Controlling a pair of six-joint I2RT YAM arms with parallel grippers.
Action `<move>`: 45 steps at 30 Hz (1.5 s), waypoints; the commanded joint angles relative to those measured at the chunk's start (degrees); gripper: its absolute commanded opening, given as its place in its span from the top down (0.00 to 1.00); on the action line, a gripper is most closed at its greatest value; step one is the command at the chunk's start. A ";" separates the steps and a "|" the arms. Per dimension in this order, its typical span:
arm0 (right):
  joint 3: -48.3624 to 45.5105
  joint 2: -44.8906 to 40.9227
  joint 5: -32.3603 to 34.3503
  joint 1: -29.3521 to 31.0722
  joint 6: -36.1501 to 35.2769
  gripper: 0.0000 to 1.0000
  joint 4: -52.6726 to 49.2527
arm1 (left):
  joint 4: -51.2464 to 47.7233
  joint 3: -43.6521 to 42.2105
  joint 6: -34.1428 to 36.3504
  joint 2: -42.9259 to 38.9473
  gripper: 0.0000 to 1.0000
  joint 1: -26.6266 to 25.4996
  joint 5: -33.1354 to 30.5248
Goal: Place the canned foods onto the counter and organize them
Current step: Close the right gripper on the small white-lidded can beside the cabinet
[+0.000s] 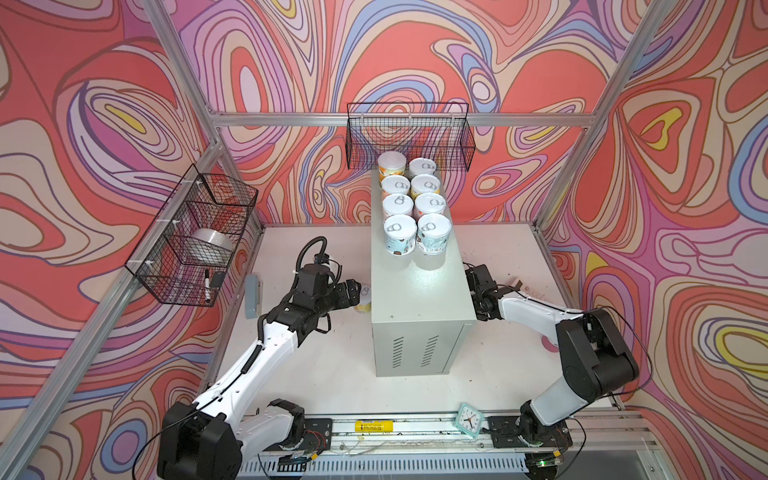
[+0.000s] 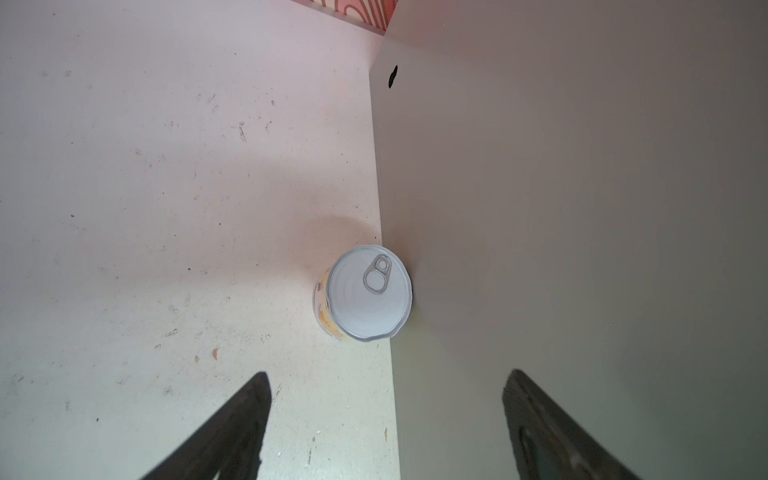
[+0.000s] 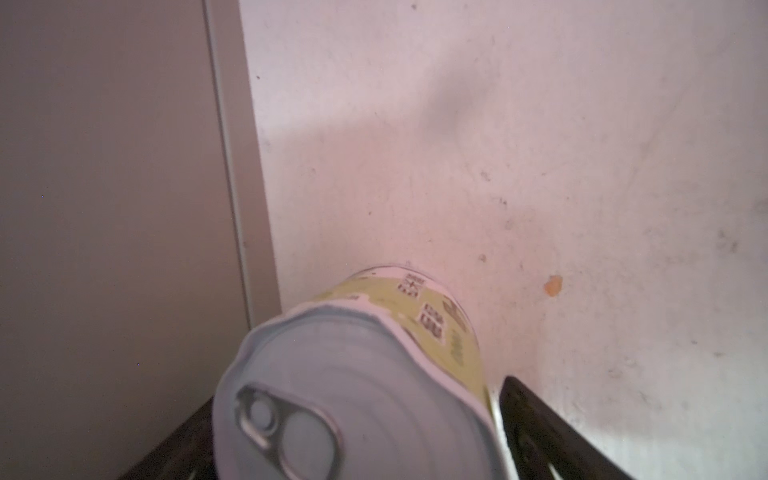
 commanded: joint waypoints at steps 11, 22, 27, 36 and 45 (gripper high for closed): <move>3.55 2.03 13.91 0.53 1.12 0.08 -5.69 | 4.51 -2.33 -1.32 0.84 0.14 0.10 0.28; 5.02 5.63 15.04 0.53 -0.40 0.24 -5.91 | 5.88 -4.92 -2.64 0.17 0.16 -0.19 0.71; 4.43 5.06 14.75 0.51 -0.66 0.82 -6.81 | 6.47 -6.56 -3.12 -1.26 0.19 -0.51 0.02; 5.86 -6.12 12.59 0.53 -4.45 1.00 -18.11 | 2.59 -6.33 -2.25 -3.99 0.22 -0.67 -0.45; 19.80 -24.10 10.38 0.49 -8.14 1.00 -45.11 | -5.20 -2.94 0.38 -5.91 0.17 -0.77 -1.38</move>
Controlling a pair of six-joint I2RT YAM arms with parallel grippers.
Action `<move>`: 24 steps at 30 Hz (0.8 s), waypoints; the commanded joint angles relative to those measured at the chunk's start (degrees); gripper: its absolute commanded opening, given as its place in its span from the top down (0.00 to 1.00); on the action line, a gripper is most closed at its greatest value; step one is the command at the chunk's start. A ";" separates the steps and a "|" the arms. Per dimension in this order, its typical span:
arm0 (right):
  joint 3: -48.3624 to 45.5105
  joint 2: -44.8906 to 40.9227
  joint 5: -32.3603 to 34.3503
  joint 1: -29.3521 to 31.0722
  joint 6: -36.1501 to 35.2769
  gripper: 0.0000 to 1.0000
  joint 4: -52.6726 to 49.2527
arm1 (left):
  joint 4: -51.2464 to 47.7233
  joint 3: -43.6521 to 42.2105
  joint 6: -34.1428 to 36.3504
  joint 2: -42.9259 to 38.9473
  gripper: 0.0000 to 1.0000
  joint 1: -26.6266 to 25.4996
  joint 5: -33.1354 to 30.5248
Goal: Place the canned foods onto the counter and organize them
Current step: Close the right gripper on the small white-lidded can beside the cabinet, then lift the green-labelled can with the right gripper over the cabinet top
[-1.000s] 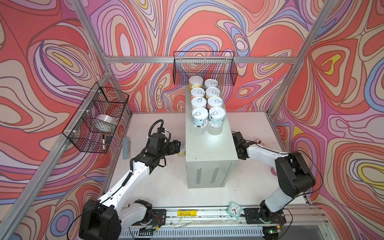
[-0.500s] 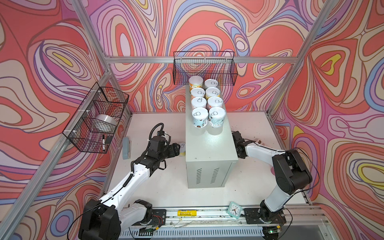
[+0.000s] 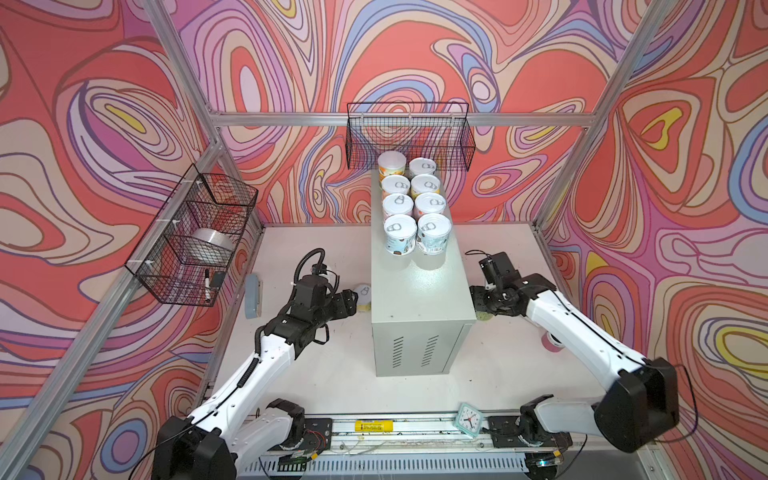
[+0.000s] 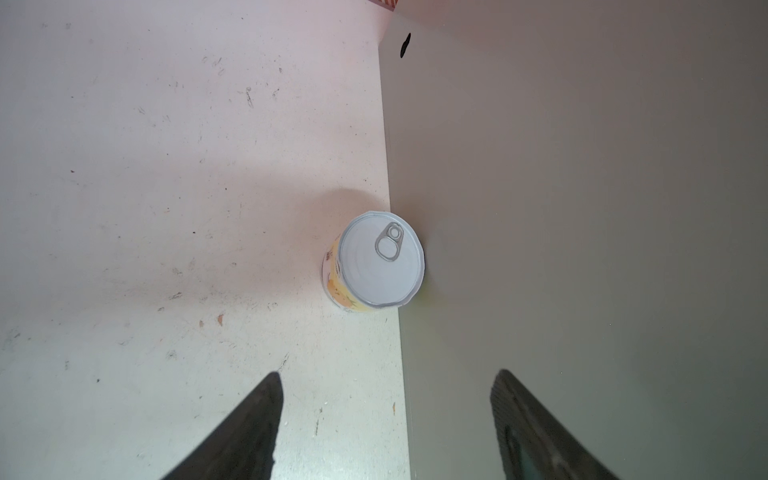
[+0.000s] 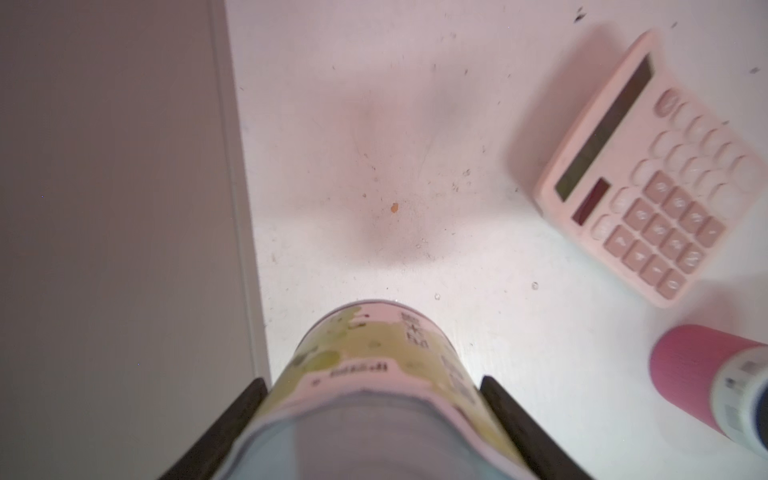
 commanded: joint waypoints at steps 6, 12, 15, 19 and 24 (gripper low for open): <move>26.10 -5.63 0.35 -0.08 -3.41 1.00 -24.98 | -10.78 6.34 1.96 -1.63 0.11 -0.29 -2.21; 48.96 -0.48 -1.53 0.05 -5.26 1.00 -34.33 | -11.49 7.76 2.98 -1.87 0.11 -0.28 -3.00; 57.70 2.36 -3.89 1.38 -4.57 1.00 -36.67 | -11.47 8.70 3.09 -0.93 0.12 -0.31 -2.74; 65.57 4.85 -4.69 2.75 -3.65 1.00 -37.82 | -11.01 9.20 2.24 -0.29 0.12 -0.39 -2.24; 68.01 4.78 -8.06 3.37 -2.58 1.00 -35.79 | -11.64 9.55 2.24 -0.66 0.12 -0.44 -3.05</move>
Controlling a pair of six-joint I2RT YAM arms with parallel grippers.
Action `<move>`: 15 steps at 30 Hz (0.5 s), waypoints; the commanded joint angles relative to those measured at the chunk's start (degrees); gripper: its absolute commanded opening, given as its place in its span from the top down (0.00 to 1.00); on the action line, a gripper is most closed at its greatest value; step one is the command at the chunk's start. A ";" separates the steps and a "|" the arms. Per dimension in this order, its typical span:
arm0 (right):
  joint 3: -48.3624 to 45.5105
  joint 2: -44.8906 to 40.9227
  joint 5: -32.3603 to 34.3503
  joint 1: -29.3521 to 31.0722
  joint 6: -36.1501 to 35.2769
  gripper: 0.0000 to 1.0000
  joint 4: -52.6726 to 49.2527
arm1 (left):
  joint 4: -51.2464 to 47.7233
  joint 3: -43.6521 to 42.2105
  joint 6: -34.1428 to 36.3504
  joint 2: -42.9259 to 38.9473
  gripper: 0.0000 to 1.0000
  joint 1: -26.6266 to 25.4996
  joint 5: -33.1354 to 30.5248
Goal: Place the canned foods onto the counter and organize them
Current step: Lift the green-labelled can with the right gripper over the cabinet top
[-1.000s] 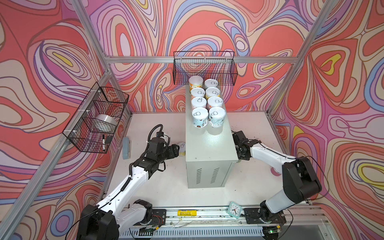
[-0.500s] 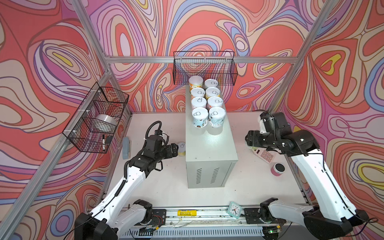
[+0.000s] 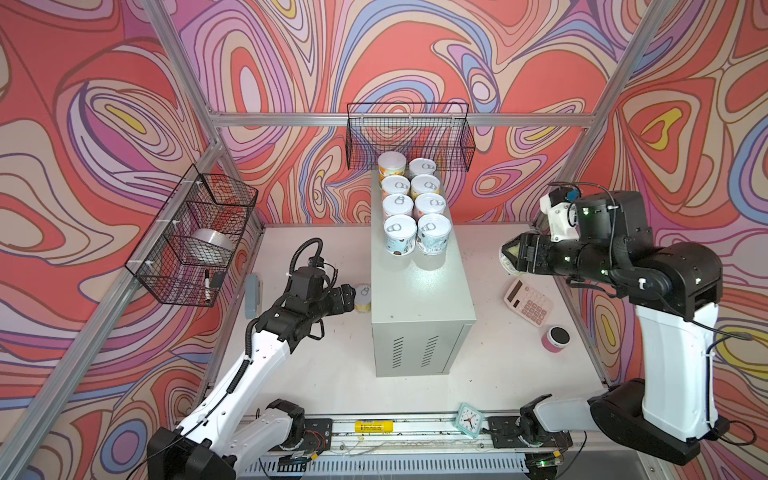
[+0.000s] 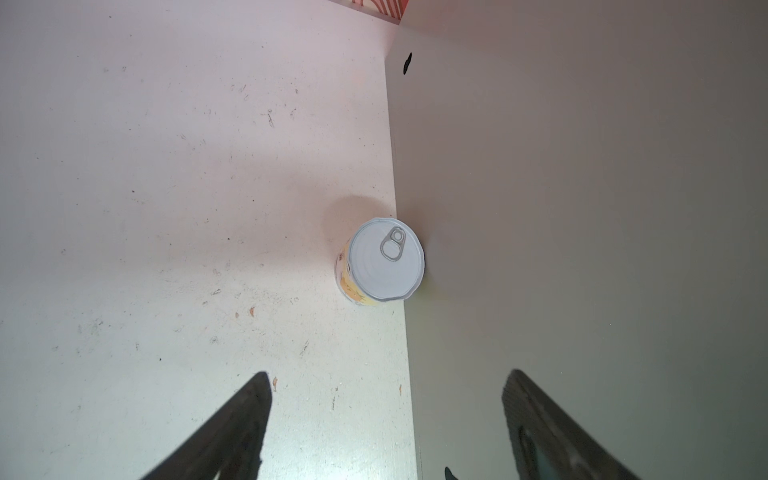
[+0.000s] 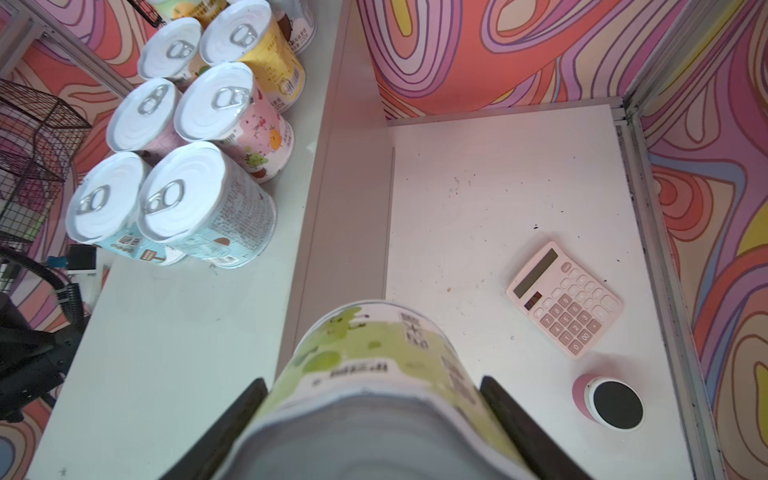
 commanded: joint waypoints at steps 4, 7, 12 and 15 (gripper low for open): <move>-0.75 -0.61 -1.49 2.80 1.21 1.00 4.38 | -2.15 1.85 0.61 -0.56 0.12 -0.49 -1.98; -0.29 0.83 0.33 6.98 1.71 1.00 6.12 | -2.94 2.32 0.75 -0.74 0.13 -0.49 -2.17; 4.28 5.69 6.57 16.16 1.87 1.00 6.23 | -3.70 2.09 0.42 -2.25 0.13 -0.46 -2.95; 6.92 8.56 7.70 18.51 1.20 1.00 5.57 | -3.99 1.60 0.54 -2.84 0.13 -0.47 -3.65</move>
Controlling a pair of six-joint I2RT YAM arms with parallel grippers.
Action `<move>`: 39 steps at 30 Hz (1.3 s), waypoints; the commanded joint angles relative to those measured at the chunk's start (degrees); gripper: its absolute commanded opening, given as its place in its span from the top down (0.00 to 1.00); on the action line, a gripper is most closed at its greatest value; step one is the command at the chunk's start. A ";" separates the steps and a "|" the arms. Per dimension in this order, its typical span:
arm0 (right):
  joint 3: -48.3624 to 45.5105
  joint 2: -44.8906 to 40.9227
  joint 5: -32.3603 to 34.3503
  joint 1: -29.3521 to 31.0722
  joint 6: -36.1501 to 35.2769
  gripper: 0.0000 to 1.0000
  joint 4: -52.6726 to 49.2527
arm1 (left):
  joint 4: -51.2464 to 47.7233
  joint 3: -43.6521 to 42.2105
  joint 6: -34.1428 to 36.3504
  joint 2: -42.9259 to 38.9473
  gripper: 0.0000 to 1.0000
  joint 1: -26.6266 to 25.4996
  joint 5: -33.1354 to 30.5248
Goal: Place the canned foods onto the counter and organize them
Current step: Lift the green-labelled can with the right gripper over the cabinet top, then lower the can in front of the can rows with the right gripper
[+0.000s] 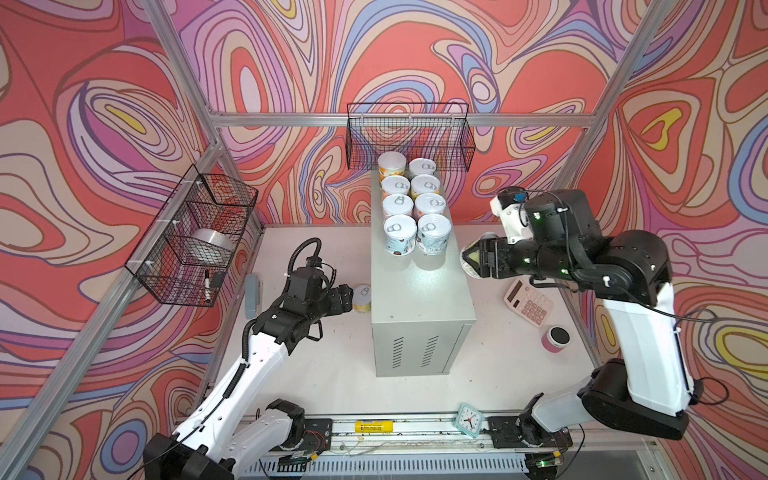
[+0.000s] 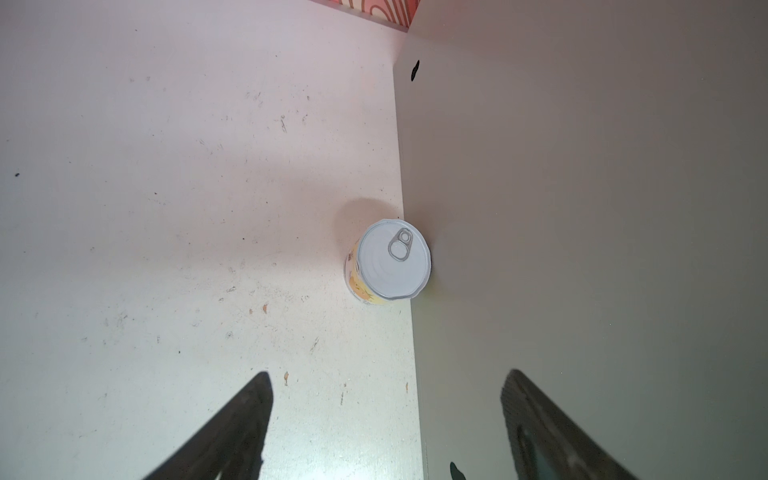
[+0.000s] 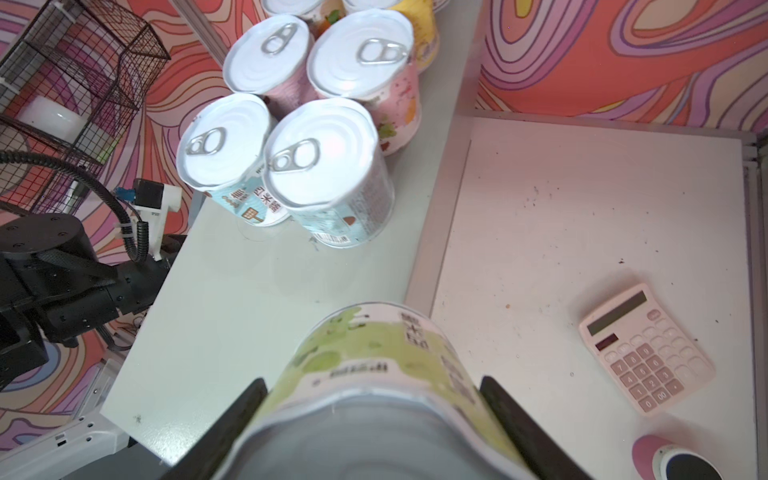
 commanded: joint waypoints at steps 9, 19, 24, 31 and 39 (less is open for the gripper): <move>3.73 5.38 8.45 7.82 1.03 1.00 3.14 | -0.87 -0.95 0.63 -1.21 0.13 -0.24 -1.91; 3.85 8.61 10.59 9.99 2.57 1.00 0.97 | 1.24 -2.38 0.85 -0.06 0.13 -0.21 -1.98; 3.32 9.74 10.78 10.07 2.67 1.00 1.14 | 1.94 -2.66 0.88 0.47 0.13 -0.19 -1.74; 3.49 11.34 10.67 10.06 2.89 0.91 0.04 | 2.24 -3.17 0.75 0.25 0.13 -0.23 -1.78; 2.21 11.47 10.02 10.10 3.18 0.31 0.61 | 3.28 -4.74 0.02 -0.78 0.12 -0.19 -3.16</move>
